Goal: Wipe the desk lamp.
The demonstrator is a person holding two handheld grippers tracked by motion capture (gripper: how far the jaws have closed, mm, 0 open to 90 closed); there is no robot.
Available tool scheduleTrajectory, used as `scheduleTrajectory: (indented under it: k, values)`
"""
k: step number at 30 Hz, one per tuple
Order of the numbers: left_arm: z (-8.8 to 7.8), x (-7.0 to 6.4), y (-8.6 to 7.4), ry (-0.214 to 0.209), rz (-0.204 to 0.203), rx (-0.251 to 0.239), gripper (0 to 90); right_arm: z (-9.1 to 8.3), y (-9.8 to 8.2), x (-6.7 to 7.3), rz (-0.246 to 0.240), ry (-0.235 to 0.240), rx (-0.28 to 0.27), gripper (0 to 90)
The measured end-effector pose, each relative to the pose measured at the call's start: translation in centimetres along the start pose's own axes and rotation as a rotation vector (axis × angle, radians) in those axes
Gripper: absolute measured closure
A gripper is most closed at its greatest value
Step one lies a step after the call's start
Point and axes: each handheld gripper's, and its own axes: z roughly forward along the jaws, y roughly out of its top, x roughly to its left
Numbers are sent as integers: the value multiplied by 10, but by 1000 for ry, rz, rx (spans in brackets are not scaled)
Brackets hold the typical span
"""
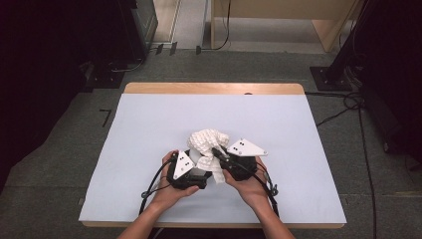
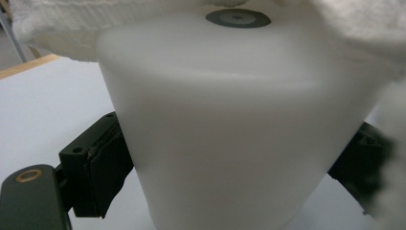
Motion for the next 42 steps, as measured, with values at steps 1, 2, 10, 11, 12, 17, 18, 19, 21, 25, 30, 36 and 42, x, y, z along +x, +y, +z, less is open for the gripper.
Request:
scheduleTrajectory:
  k: [1,2,10,11,12,17,18,19,21,25,30,36,42]
  values:
    - [0,-1,1,0,3,0,88,0,0,0,0,0,0,810]
    - [-2,-2,2,-15,-4,-4,89,-1,0,0,3,-8,6,810]
    - [-22,0,10,-84,10,9,88,-12,3,1,74,36,-9,810]
    - [-22,0,10,-84,10,9,88,-11,1,1,80,33,-6,810]
    - [-21,-2,9,-91,11,15,88,-10,0,-1,94,30,4,809]
    - [-20,-7,10,-123,18,18,88,-8,-8,-9,155,10,25,810]
    - [-19,-8,10,-125,19,21,88,-8,-10,-11,158,7,28,810]
    - [-16,-10,9,-122,27,26,88,-8,-13,-14,163,2,38,810]
    - [-14,-10,11,-121,33,39,88,-8,-16,-16,163,-4,39,809]
    - [-13,-12,13,-116,38,52,88,-8,-15,-19,154,-23,49,809]
    - [-12,-18,13,-103,93,51,88,-11,-7,-10,152,49,13,808]
    - [-13,-21,13,-103,115,46,89,-9,0,-1,123,63,-4,807]
    - [-14,-13,12,-117,58,44,89,-5,-14,-20,155,29,37,809]
